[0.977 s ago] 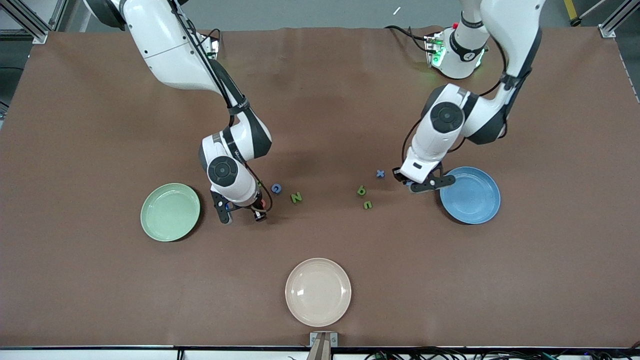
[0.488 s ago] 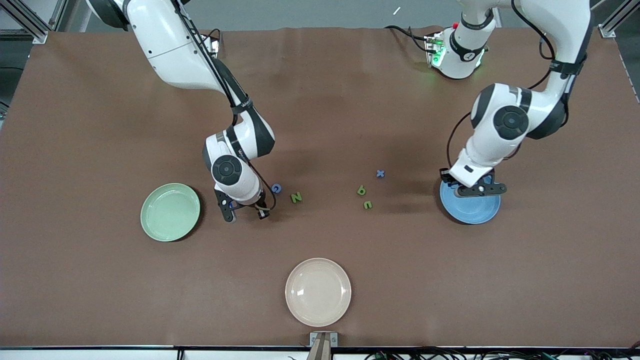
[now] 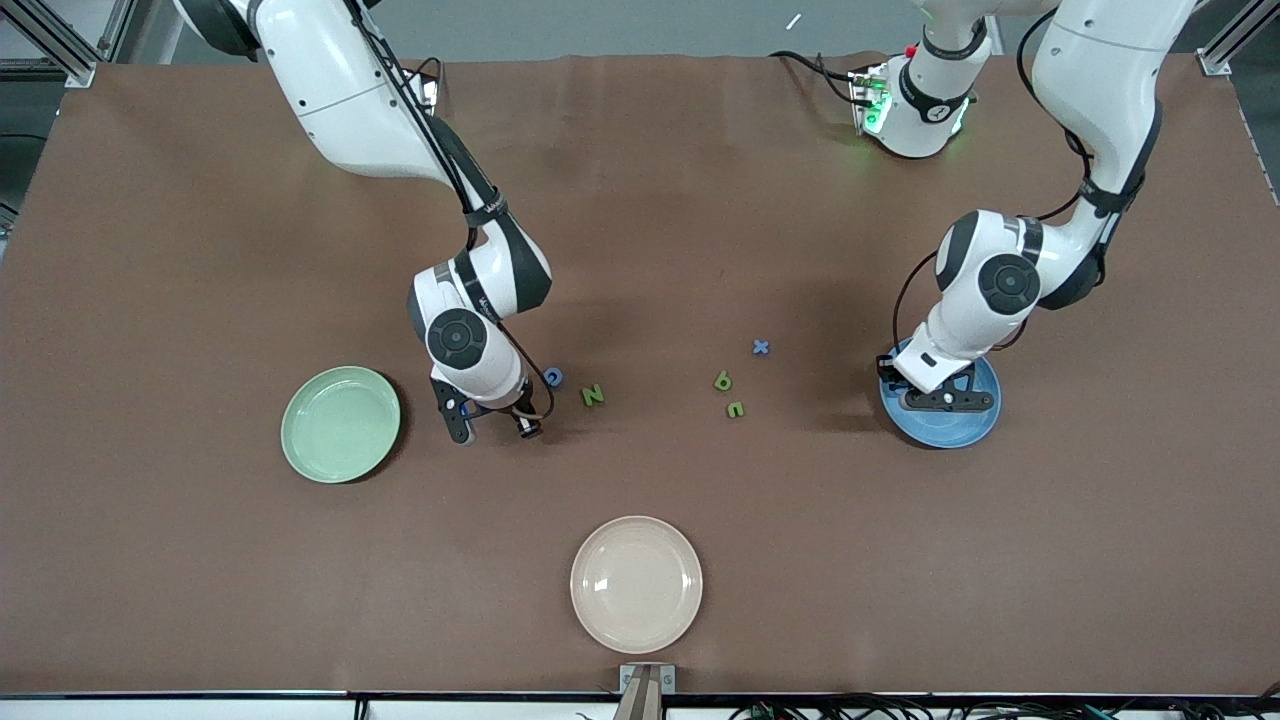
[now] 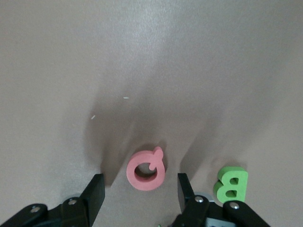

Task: Sort upper and lower case letters into plates
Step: 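Drop the E on the blue plate while the right gripper grasps the q, then grasp the x with the left gripper while the right gripper releases q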

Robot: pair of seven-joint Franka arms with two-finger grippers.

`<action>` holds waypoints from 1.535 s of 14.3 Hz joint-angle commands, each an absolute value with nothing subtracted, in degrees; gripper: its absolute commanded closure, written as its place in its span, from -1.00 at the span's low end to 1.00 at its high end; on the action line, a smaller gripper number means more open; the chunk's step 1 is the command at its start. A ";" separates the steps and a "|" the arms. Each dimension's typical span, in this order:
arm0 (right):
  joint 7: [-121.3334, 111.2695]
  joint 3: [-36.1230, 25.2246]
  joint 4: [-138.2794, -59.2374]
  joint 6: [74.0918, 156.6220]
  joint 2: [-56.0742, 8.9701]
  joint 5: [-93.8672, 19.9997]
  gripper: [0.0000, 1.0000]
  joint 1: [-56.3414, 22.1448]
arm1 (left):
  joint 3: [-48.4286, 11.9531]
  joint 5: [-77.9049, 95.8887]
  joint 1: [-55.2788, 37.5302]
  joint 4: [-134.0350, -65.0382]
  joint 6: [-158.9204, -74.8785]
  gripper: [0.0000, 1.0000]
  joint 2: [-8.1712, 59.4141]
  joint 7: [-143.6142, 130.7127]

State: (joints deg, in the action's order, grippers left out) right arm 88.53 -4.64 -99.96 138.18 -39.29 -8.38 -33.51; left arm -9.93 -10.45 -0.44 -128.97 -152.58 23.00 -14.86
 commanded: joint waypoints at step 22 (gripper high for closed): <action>55.33 -5.27 -109.14 127.44 -23.04 -4.66 0.99 -18.48 | -26.26 -13.27 2.99 -120.42 -131.22 -0.99 14.40 -29.94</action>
State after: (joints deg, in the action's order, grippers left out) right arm 63.03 -6.43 -101.78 126.54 -28.92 -4.50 -22.59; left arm -22.86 -12.97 3.09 -121.96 -131.63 12.05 -24.20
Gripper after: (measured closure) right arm 0.652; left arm 0.000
